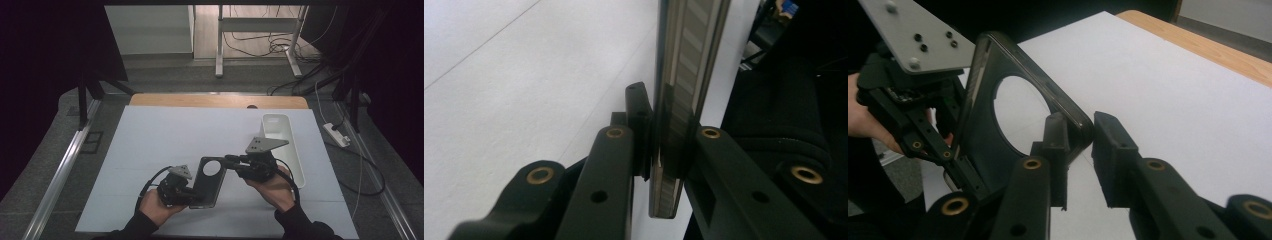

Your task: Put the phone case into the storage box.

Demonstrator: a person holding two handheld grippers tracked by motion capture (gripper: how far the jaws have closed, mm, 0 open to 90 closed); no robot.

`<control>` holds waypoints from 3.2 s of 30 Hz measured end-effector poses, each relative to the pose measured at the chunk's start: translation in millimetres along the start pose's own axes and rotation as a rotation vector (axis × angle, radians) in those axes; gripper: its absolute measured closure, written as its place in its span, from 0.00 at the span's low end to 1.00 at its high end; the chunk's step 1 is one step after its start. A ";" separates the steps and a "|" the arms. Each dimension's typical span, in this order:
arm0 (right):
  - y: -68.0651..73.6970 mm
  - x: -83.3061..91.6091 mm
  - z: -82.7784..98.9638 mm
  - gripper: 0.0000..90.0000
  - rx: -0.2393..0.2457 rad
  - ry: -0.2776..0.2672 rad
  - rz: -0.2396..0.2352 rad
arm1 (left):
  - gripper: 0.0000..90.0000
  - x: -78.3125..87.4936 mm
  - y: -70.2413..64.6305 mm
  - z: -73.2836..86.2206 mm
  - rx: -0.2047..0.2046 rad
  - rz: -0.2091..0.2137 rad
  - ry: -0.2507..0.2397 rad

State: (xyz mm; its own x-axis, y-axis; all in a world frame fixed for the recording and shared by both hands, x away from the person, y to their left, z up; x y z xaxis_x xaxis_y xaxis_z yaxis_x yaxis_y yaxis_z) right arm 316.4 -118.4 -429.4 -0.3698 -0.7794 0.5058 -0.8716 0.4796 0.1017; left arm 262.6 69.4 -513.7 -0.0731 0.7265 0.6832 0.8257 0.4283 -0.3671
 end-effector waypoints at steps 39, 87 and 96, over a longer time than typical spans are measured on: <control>-8.1 10.3 -5.7 0.88 -0.035 -0.009 0.065 | 0.30 12.9 6.5 -4.6 -0.036 -0.091 -0.159; -43.9 38.9 -35.5 0.88 -0.055 -0.028 0.143 | 0.00 90.1 22.3 106.2 0.081 -0.486 -0.284; -54.8 47.1 -42.0 0.88 -0.059 -0.036 0.171 | 0.00 98.3 20.6 118.1 0.097 -0.513 -0.308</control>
State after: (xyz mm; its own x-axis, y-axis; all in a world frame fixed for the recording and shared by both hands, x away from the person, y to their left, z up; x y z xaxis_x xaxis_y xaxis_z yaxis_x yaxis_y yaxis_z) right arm 360.2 -164.4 -375.1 -0.5233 -0.6980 0.4889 -0.7749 0.6284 0.0677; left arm 206.4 213.2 -528.7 -0.6190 0.5300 0.5796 0.5882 0.8019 -0.1051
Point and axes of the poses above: each handheld gripper's, and its own axes: x roughly backward along the jaws, z roughly out of its underside, y roughly to its left, the point moved 5 cm from there along -x, roughly forward along the jaws, and after that the axes turned 1 degree about -x, right-handed, at the moved point
